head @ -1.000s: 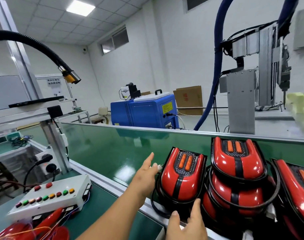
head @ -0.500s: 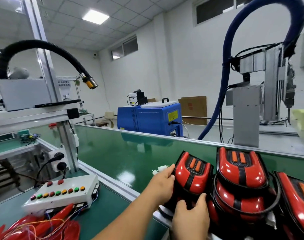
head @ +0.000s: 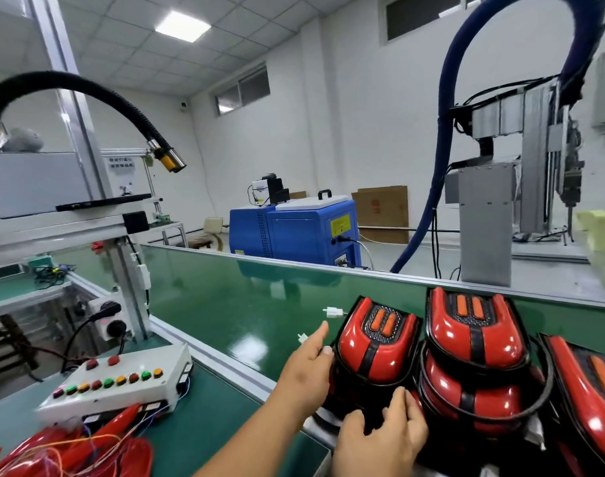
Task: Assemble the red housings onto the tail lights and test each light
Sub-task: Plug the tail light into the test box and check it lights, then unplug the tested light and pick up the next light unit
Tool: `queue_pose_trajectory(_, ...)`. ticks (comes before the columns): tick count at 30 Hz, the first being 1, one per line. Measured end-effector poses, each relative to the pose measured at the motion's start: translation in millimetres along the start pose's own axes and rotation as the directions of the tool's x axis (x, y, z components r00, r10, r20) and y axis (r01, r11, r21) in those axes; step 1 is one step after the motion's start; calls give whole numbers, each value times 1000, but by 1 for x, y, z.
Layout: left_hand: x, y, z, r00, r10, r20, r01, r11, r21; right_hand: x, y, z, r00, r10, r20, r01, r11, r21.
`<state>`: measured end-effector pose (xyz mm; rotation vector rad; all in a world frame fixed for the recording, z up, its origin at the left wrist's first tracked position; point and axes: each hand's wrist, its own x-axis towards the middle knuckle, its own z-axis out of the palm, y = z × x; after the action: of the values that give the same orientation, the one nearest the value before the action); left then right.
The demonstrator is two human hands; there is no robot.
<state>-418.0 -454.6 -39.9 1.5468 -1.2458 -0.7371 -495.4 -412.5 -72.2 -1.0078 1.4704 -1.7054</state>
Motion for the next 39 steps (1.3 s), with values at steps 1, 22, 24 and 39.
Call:
queue_pose_trajectory(1, -5, 2, -5, 1000, 11, -21, -10, 1000, 11, -2, -2, 1, 1000, -3, 3, 3, 1000, 8)
queue_pose_trajectory(22, -295, -22, -290, 620, 8, -785, 201, 965, 169, -298, -99, 98, 92, -406, 909, 564, 774, 288)
queue_pose_trajectory(24, -324, -34, -304, 583, 19, -813, 306, 921, 241, -336, -95, 98, -13, -389, 921, 564, 758, 328)
queue_pose_trajectory(39, -489, -123, -354, 680, -349, -645, 728, 218, 650, -353, -55, 107, -87, -399, 913, 615, 699, 364)
